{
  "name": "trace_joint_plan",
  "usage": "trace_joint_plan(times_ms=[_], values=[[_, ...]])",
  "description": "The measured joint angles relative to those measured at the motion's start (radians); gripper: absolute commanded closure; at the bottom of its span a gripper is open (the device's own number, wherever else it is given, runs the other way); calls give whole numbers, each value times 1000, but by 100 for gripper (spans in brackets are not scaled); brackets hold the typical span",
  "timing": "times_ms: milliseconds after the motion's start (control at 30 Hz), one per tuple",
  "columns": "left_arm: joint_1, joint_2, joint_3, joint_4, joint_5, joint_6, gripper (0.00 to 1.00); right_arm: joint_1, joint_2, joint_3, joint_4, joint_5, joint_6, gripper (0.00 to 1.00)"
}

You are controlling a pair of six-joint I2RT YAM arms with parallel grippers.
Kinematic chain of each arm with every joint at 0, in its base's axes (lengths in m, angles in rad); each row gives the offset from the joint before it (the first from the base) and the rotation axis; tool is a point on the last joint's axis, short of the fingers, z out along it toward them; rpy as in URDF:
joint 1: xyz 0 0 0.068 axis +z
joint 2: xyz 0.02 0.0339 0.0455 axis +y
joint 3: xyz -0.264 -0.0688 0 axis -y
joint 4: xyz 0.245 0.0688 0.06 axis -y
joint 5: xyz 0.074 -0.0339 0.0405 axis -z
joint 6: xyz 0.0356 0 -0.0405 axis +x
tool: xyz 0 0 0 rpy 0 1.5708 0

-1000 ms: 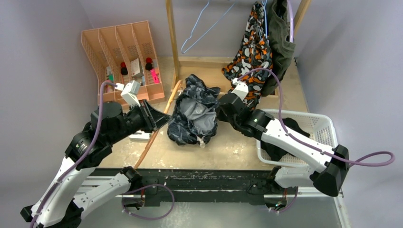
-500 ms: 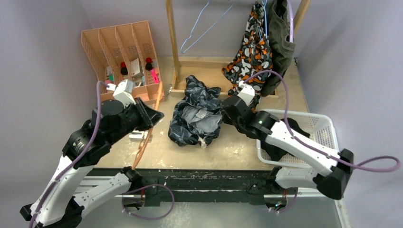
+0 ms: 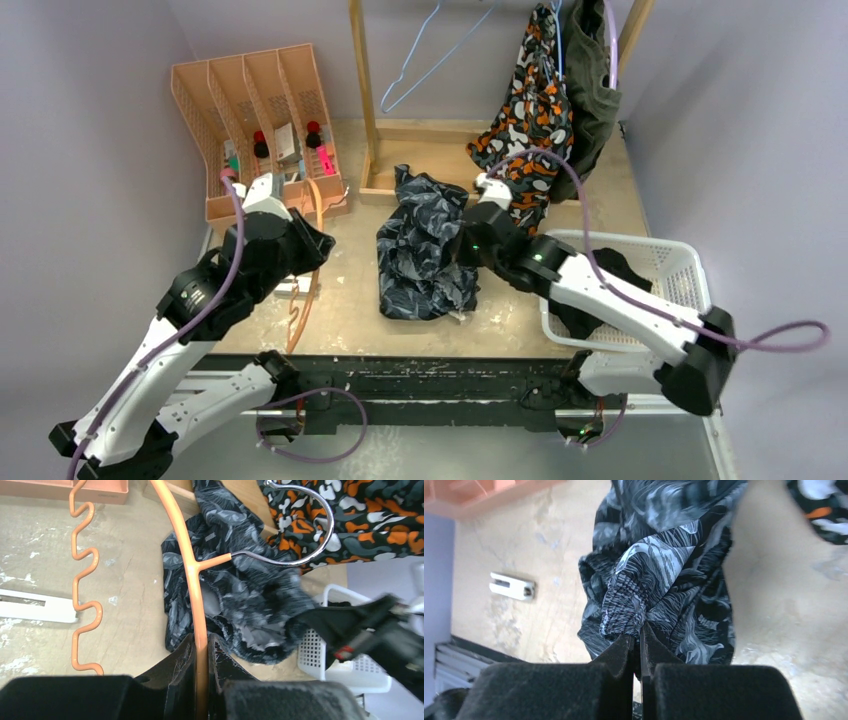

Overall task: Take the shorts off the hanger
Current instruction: Place the hanger on the clothes rod.

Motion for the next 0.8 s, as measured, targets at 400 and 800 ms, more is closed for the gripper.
trace_joint_plan(times_ms=[400,800], values=[[0,-112,-58,77,8,-68,100,39,415,63,108,-254,-141,50],[0,-169,-139,117,-98,-266,100,221,181,33,297,-324,-143,38]])
